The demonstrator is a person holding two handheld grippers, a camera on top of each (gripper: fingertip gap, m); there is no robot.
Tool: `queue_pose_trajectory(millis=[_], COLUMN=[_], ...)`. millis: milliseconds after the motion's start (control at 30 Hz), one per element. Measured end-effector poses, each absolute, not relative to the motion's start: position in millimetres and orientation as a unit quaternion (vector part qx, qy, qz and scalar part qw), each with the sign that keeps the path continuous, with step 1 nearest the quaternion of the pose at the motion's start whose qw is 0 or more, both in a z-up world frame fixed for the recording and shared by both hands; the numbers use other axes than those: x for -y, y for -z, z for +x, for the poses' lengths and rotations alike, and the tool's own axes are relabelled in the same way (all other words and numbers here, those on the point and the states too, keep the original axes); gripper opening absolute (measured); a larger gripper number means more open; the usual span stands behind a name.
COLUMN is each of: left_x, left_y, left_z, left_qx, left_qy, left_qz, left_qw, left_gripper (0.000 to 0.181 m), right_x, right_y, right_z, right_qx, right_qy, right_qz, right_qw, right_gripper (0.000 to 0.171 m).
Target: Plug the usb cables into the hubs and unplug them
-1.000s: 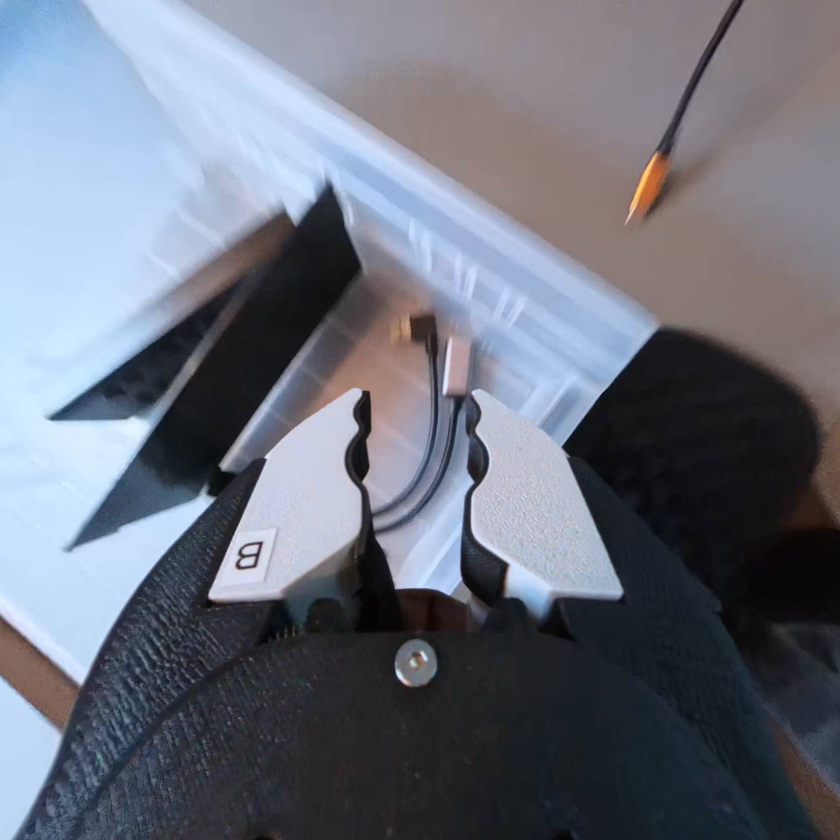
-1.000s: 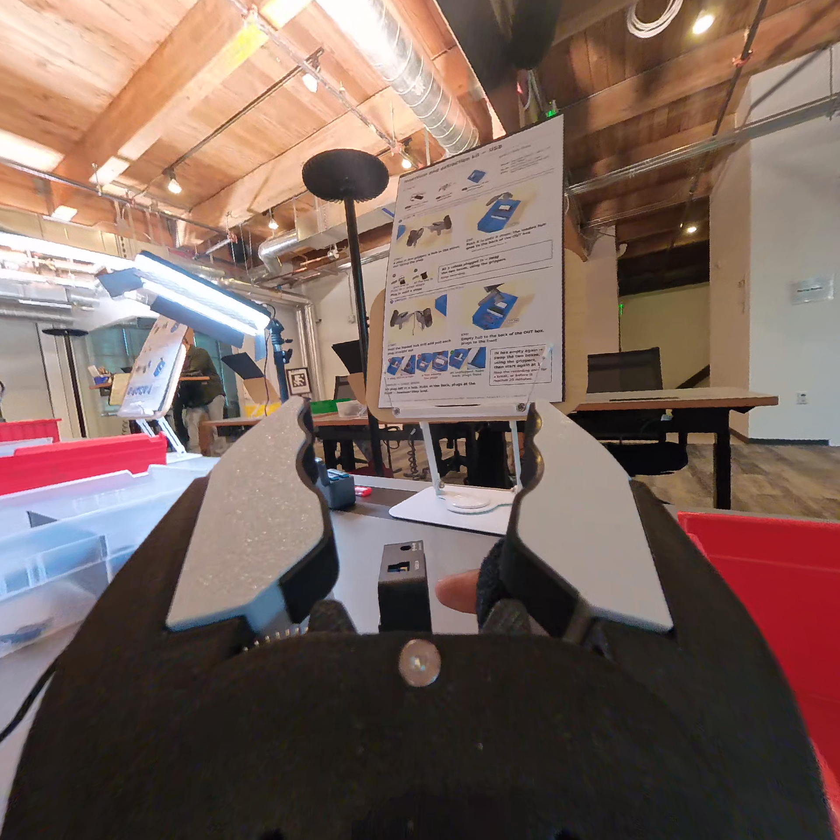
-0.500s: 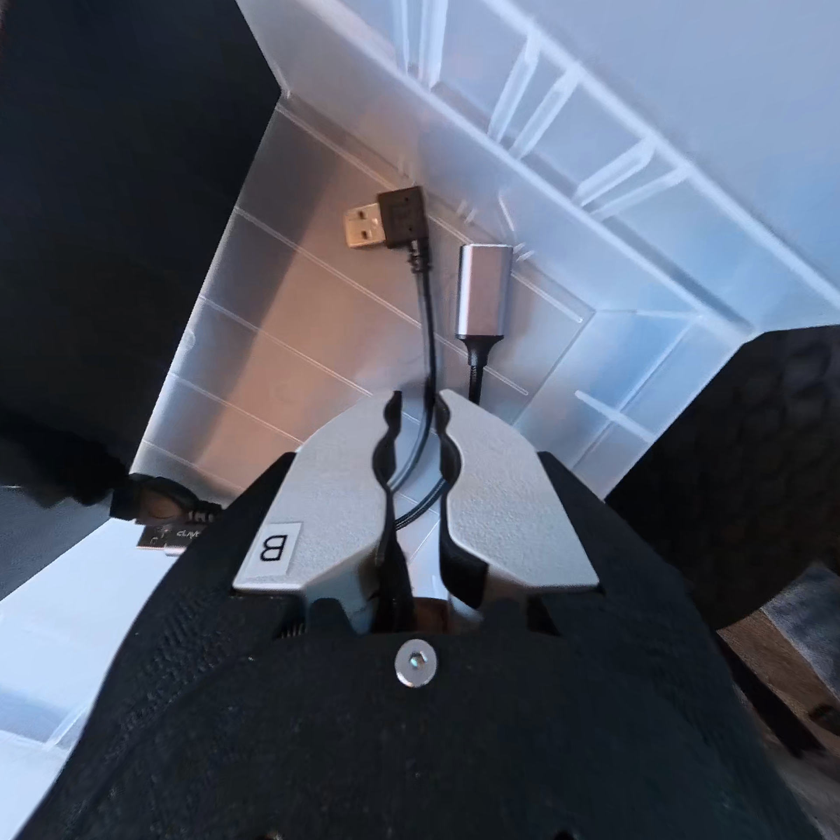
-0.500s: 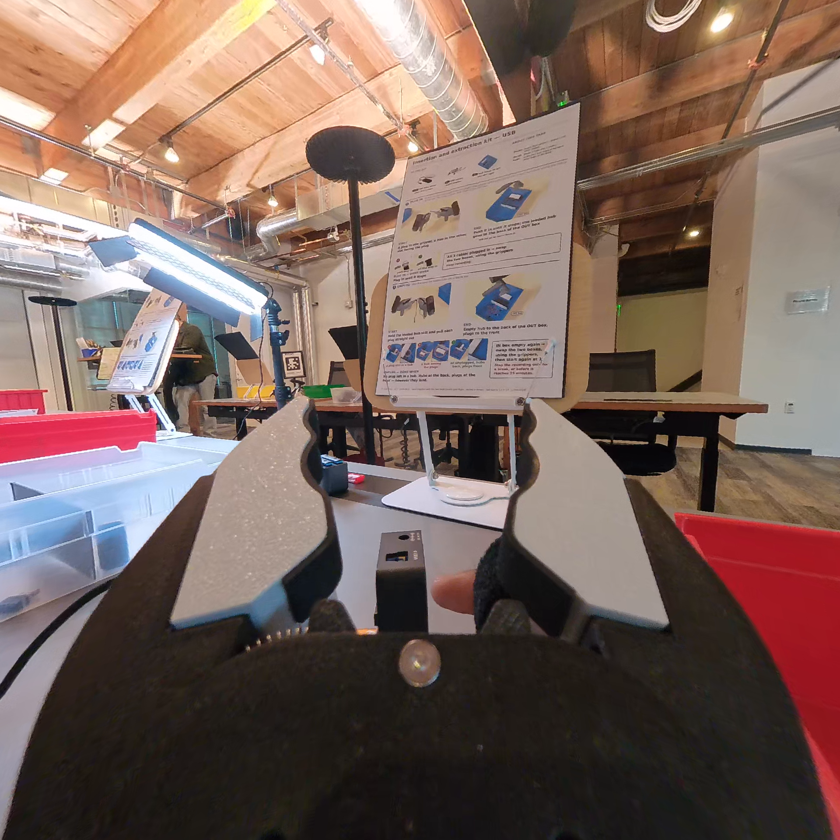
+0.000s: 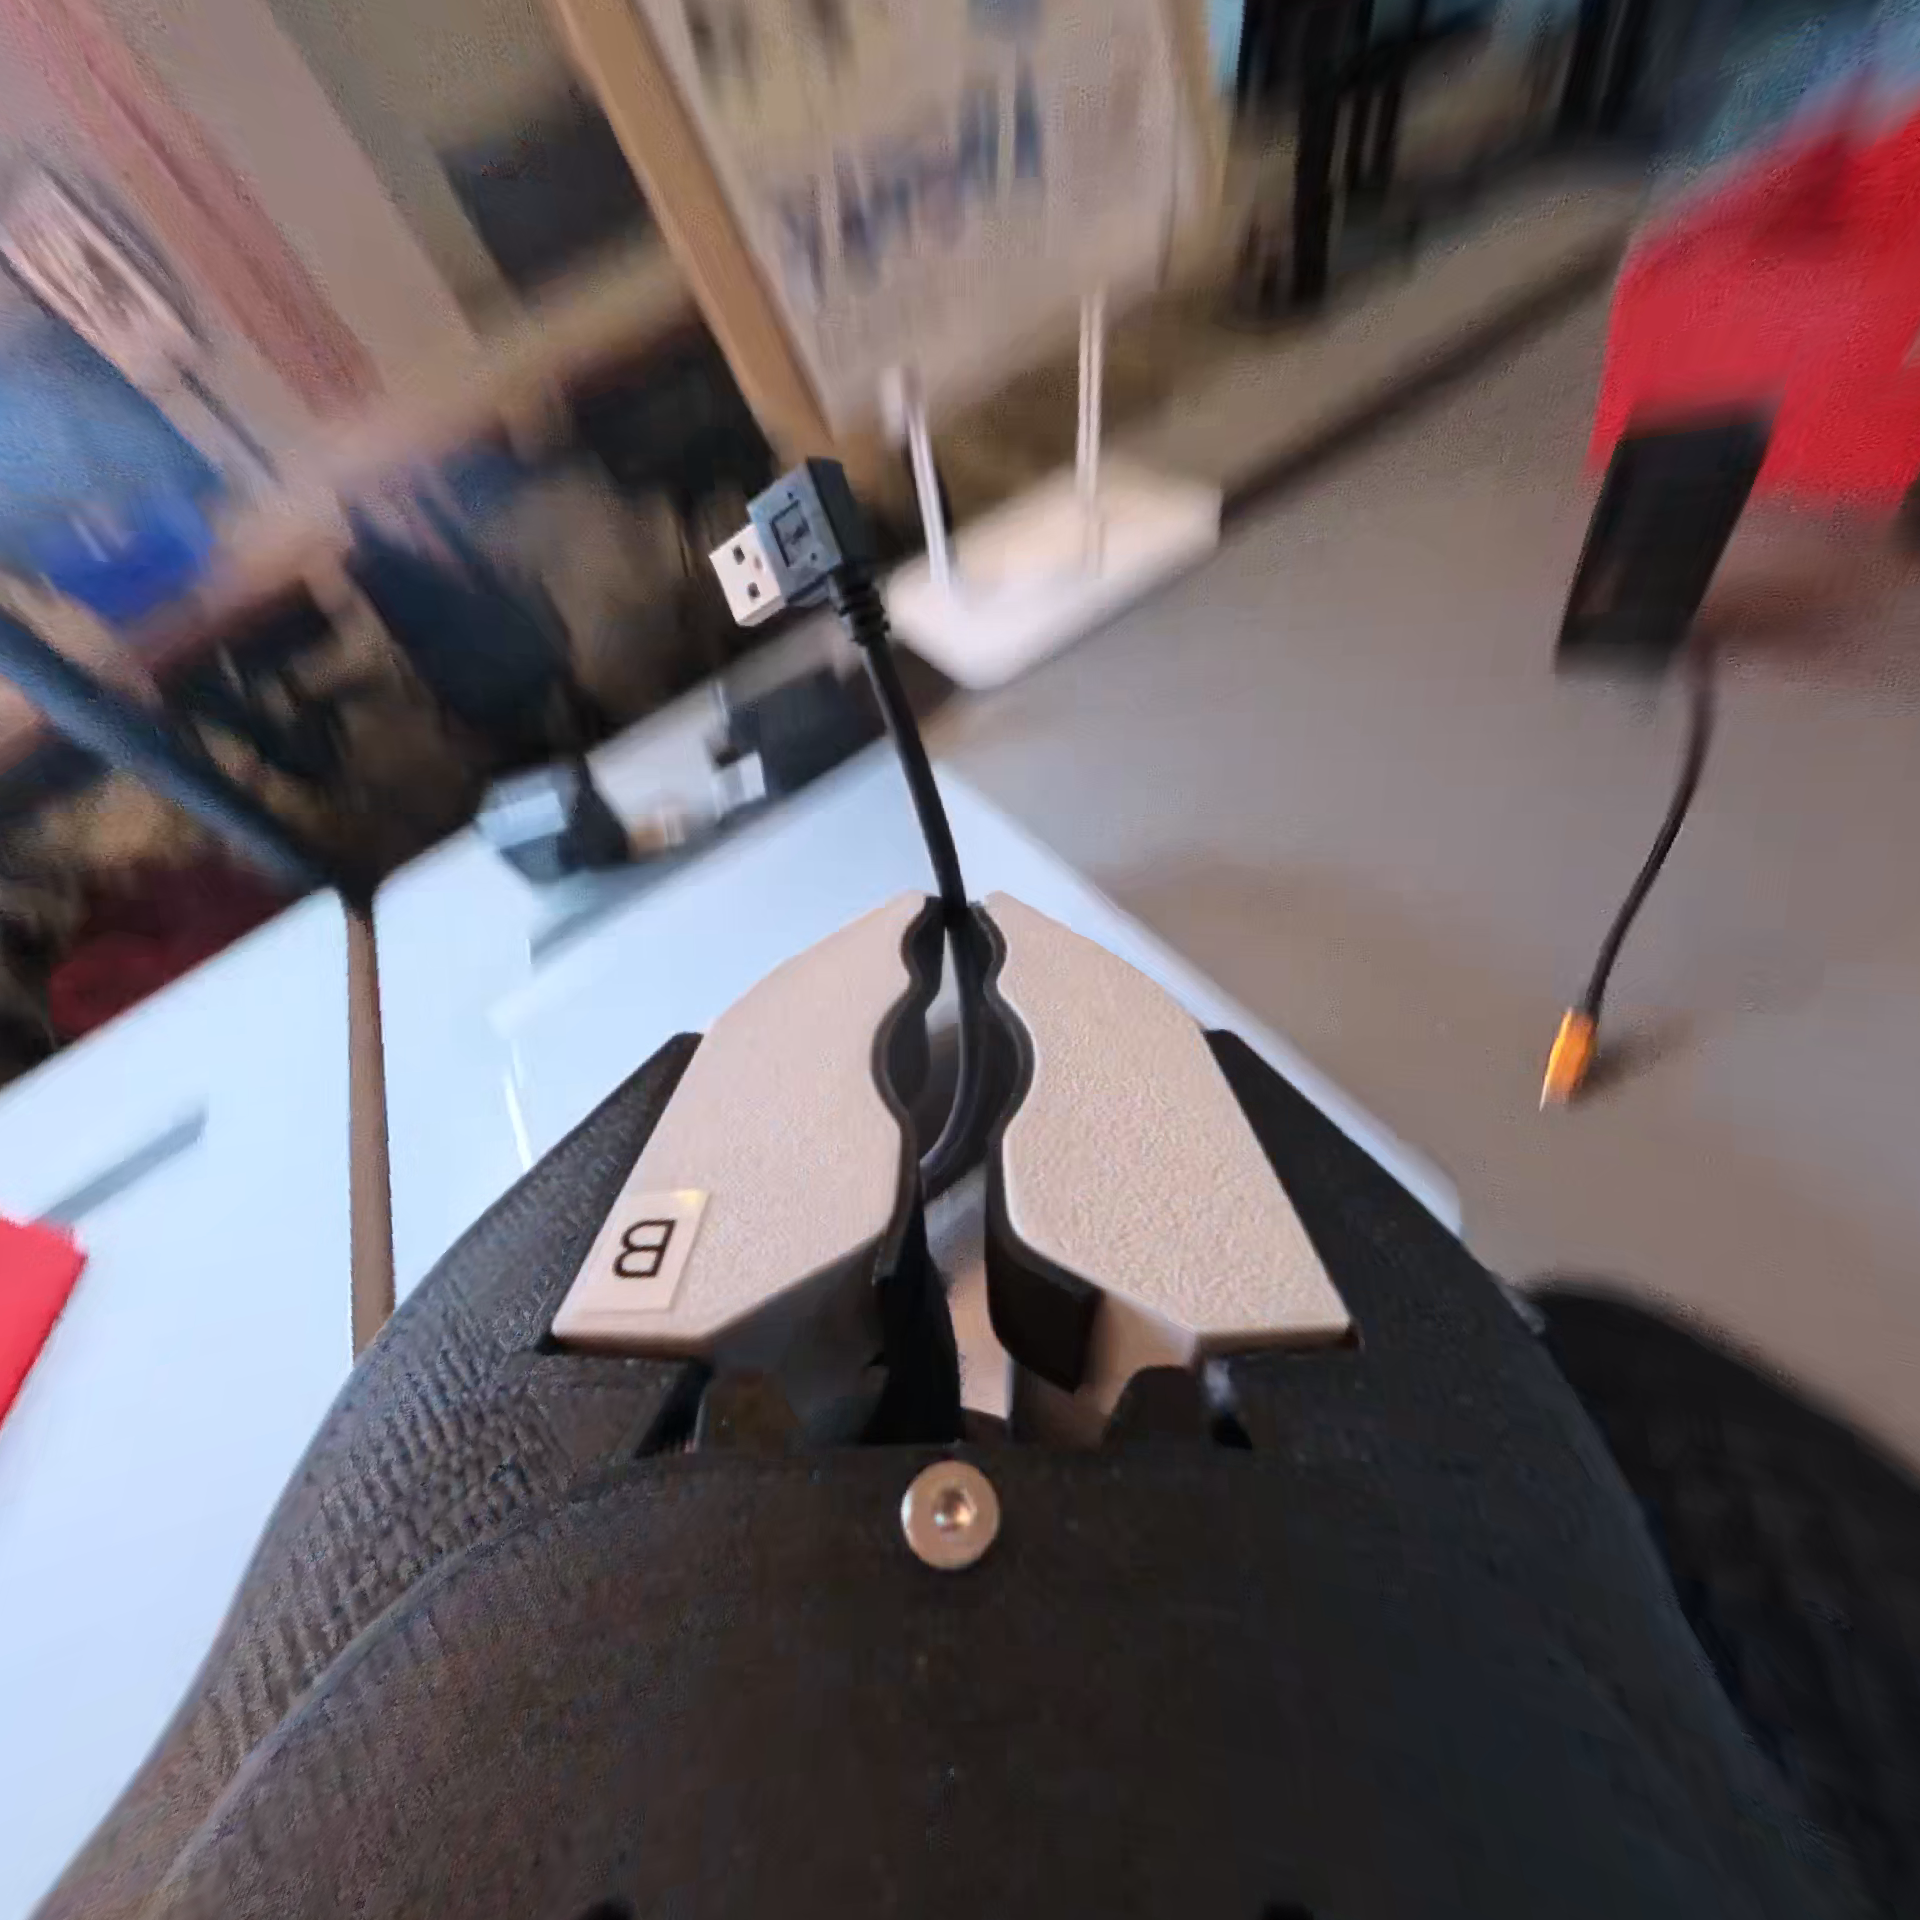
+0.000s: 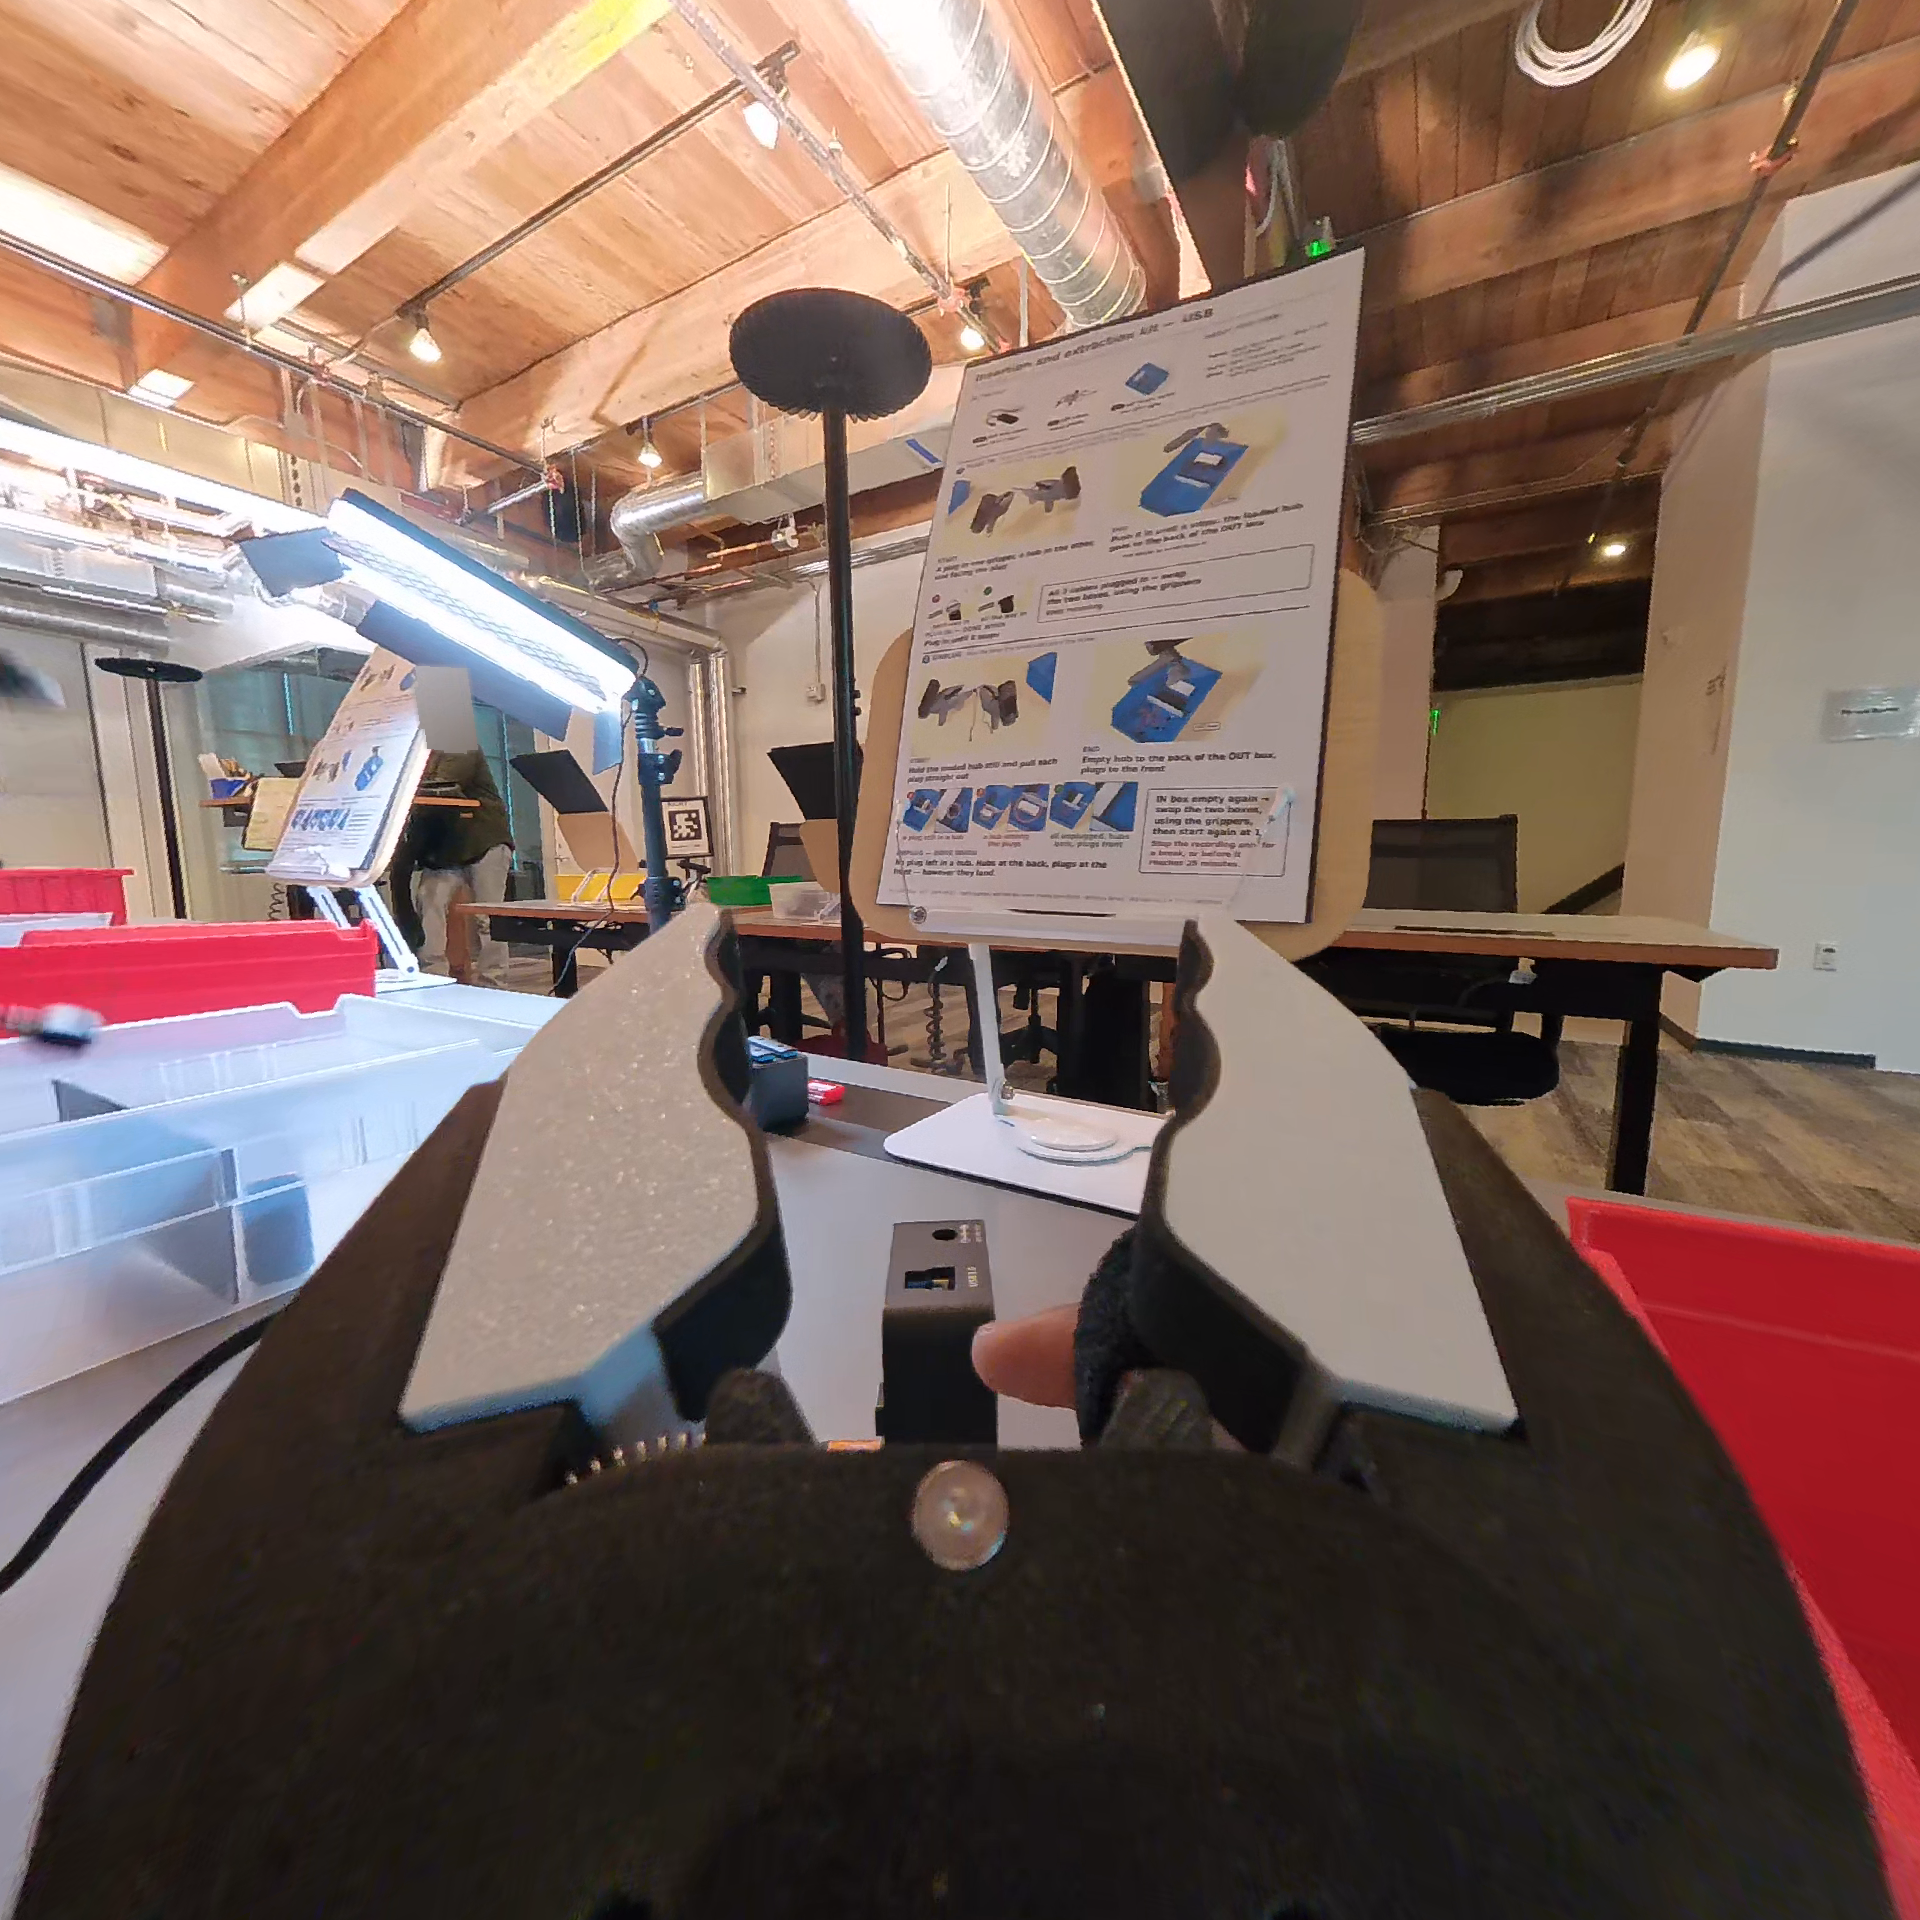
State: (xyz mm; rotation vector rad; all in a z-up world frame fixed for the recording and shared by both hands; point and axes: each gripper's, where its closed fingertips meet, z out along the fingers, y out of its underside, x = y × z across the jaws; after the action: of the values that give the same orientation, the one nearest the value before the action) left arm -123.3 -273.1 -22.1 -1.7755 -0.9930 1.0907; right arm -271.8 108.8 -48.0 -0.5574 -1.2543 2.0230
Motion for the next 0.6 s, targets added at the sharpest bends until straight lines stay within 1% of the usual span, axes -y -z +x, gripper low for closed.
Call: queue_pose_trajectory(millis=[33,100,200,267,300,367,467,533,600], left_x=[262,235,189,159,144,117,81,65,54], left_y=[-4,-43,-79,-82,-78,-62,-30,-12,0], left_z=[-122,-118,-111,-115,-122,-138,-162,-174,-181], left_qx=[0.367,0.316,0.238,0.218,0.213,0.207,0.192,0.162,0.111], left_qy=[-0.46,-0.475,-0.435,-0.367,-0.341,-0.325,-0.367,-0.448,-0.536], left_qz=[-0.668,-0.613,-0.553,-0.546,-0.551,-0.573,-0.632,-0.67,-0.696], left_qw=[0.456,0.547,0.669,0.721,0.731,0.723,0.655,0.569,0.466], left_gripper=[0.004,0.005,0.004,0.005,0.005,0.005,0.005,0.005,0.005], right_x=[-107,-104,-96,-88,-84,-75,-61,-54,-50], right_y=[48,47,46,46,46,45,46,46,46], right_z=[-270,-267,-258,-250,-244,-233,-212,-202,-195], right_qx=[0.485,0.489,0.498,0.507,0.513,0.524,0.543,0.553,0.557], right_qy=[-0.778,-0.781,-0.79,-0.797,-0.801,-0.807,-0.817,-0.819,-0.82], right_qz=[-0.21,-0.2,-0.179,-0.157,-0.143,-0.117,-0.071,-0.054,-0.043], right_qw=[0.34,0.333,0.31,0.288,0.275,0.246,0.18,0.141,0.12], right_gripper=[0.079,0.078,0.073,0.069,0.067,0.064,0.056,0.056,0.054])
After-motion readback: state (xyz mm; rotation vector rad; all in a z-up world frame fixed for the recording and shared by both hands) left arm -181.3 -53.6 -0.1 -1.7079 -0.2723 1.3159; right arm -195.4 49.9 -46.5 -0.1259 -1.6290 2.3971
